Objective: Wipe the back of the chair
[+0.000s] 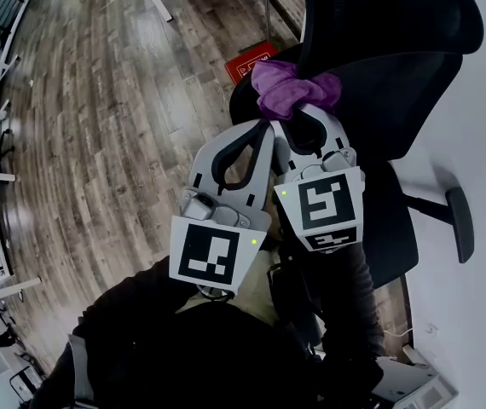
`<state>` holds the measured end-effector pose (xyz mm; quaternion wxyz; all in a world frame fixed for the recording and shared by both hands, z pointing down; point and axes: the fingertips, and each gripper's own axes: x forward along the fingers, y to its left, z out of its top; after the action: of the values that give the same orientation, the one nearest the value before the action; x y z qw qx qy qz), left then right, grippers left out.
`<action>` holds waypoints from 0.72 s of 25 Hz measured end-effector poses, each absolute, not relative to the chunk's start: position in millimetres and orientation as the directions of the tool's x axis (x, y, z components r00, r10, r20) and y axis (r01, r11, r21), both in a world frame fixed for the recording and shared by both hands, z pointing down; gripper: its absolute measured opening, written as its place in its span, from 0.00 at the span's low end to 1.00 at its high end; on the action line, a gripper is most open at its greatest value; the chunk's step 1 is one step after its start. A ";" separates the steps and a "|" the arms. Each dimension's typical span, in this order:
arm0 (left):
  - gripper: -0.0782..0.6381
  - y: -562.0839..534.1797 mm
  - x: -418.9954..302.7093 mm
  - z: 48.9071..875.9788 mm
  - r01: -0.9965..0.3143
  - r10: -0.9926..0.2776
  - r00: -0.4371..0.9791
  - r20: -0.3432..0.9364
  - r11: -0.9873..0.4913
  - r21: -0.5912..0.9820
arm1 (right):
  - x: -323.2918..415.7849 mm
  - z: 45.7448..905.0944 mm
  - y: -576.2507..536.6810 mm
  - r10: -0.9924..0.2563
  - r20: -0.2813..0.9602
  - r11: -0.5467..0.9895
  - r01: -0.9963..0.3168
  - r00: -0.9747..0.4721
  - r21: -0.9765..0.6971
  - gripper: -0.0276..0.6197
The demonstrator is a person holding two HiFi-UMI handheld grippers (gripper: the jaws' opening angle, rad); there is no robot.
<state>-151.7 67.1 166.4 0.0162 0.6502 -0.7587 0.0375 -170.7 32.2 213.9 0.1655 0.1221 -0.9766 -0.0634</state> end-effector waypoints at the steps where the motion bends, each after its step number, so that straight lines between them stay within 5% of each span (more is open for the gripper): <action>1: 0.12 66.6 -151.1 165.7 -0.988 -0.986 -0.150 0.075 0.147 -0.037 | -171.1 213.1 33.1 -0.258 0.307 0.962 -0.216 -0.916 0.165 0.11; 18: 0.12 37.7 -144.6 181.2 -0.997 -0.993 -0.071 0.098 0.069 -0.024 | -162.0 217.6 8.3 -0.300 0.293 0.951 -0.258 -0.908 0.173 0.11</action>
<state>-144.6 37.7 181.2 0.0277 0.6811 -0.7305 0.0421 -162.0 8.3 217.6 0.1598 0.1431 -0.9745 -0.0653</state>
